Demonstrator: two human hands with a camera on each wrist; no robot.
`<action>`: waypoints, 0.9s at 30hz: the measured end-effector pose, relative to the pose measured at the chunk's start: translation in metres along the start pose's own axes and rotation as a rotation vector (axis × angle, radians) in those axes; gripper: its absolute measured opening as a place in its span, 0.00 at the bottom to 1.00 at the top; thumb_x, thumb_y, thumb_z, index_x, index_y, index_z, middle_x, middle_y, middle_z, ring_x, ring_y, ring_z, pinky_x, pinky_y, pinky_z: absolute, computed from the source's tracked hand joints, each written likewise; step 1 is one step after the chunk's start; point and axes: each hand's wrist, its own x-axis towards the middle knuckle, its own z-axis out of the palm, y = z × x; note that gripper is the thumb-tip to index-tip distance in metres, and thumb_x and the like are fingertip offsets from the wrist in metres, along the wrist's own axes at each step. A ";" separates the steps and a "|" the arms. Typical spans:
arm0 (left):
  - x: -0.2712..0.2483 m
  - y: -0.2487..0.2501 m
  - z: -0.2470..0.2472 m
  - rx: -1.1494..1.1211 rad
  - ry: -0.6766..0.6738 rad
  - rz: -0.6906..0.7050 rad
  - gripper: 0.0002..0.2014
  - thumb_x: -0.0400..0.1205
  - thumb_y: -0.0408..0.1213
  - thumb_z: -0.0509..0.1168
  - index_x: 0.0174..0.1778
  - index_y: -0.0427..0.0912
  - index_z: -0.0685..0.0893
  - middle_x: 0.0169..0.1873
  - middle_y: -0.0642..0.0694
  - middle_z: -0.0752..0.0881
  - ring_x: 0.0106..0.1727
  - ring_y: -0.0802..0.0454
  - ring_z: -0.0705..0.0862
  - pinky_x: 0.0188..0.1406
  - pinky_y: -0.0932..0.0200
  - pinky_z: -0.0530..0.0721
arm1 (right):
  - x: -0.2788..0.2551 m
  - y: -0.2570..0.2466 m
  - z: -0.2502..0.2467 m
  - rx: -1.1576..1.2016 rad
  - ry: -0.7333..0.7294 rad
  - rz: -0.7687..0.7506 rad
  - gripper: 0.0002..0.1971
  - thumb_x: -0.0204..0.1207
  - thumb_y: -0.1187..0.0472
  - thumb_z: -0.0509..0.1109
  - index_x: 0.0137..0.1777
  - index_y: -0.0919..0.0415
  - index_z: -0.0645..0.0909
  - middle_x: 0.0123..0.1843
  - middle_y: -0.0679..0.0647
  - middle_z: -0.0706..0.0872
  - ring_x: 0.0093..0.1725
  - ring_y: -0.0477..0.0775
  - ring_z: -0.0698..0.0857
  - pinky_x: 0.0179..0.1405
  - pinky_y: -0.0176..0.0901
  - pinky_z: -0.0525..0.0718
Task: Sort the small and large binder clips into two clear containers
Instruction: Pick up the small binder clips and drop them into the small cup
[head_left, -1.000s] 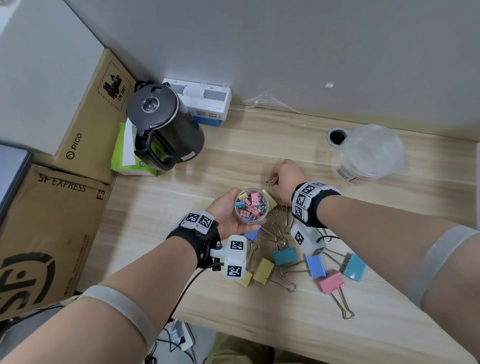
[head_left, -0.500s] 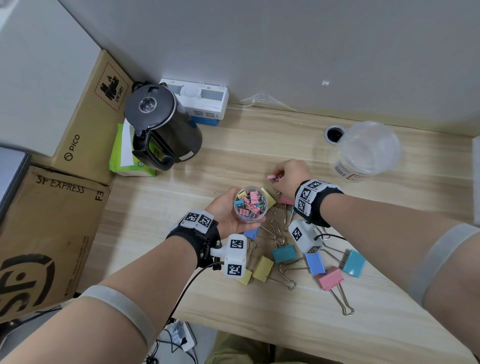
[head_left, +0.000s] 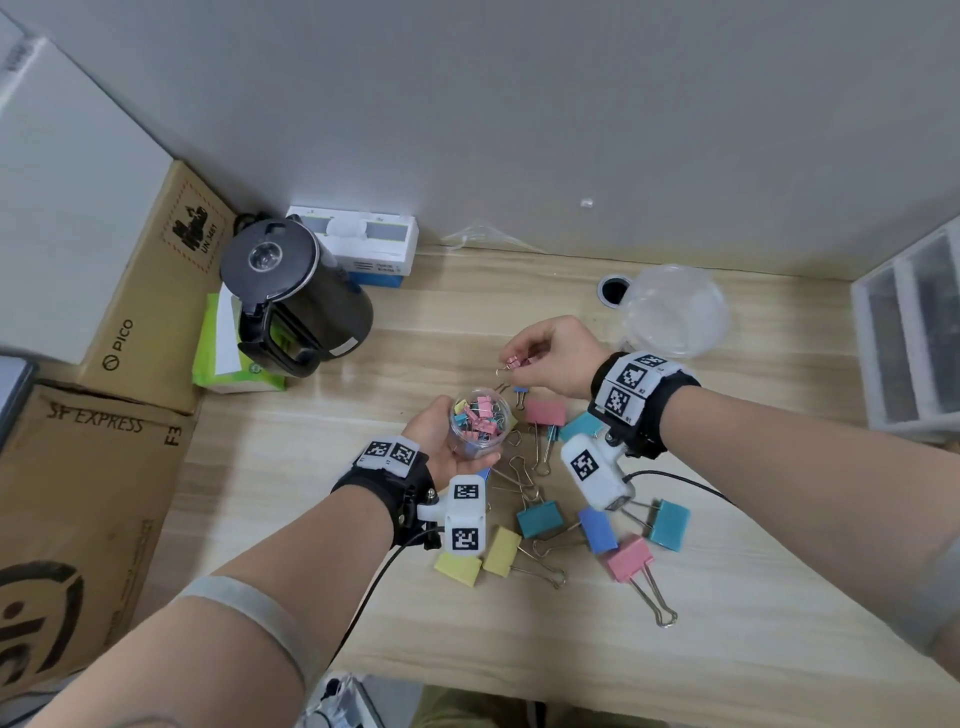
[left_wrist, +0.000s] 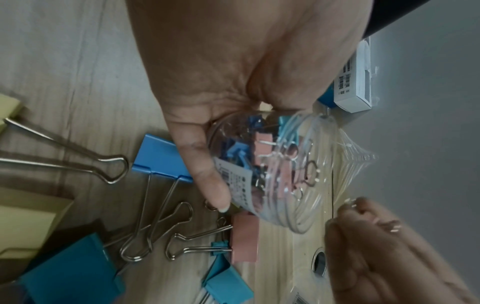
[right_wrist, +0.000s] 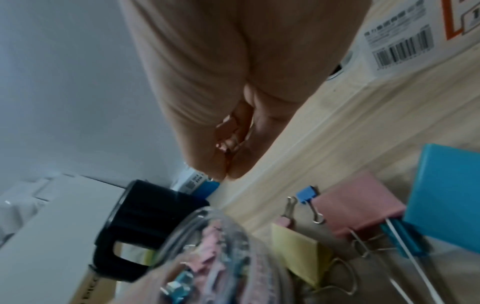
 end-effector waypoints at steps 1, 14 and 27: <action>0.000 0.000 0.002 -0.002 0.003 0.000 0.23 0.90 0.45 0.54 0.71 0.32 0.82 0.53 0.31 0.87 0.44 0.39 0.88 0.23 0.52 0.89 | -0.003 -0.006 -0.001 0.011 -0.038 -0.014 0.10 0.65 0.72 0.83 0.43 0.60 0.91 0.42 0.60 0.91 0.39 0.49 0.84 0.47 0.46 0.87; 0.000 0.002 0.003 -0.051 -0.084 0.003 0.25 0.92 0.52 0.48 0.57 0.36 0.84 0.41 0.36 0.92 0.39 0.43 0.92 0.25 0.53 0.90 | -0.029 -0.036 0.008 0.035 -0.226 -0.069 0.09 0.70 0.73 0.78 0.44 0.59 0.91 0.46 0.58 0.93 0.44 0.51 0.91 0.46 0.41 0.91; -0.007 0.013 -0.057 -0.059 -0.069 0.000 0.20 0.86 0.46 0.57 0.59 0.32 0.84 0.39 0.34 0.92 0.33 0.42 0.91 0.25 0.54 0.90 | 0.033 0.038 0.020 -0.792 -0.060 0.167 0.13 0.72 0.58 0.71 0.57 0.51 0.82 0.59 0.54 0.84 0.51 0.59 0.85 0.52 0.52 0.87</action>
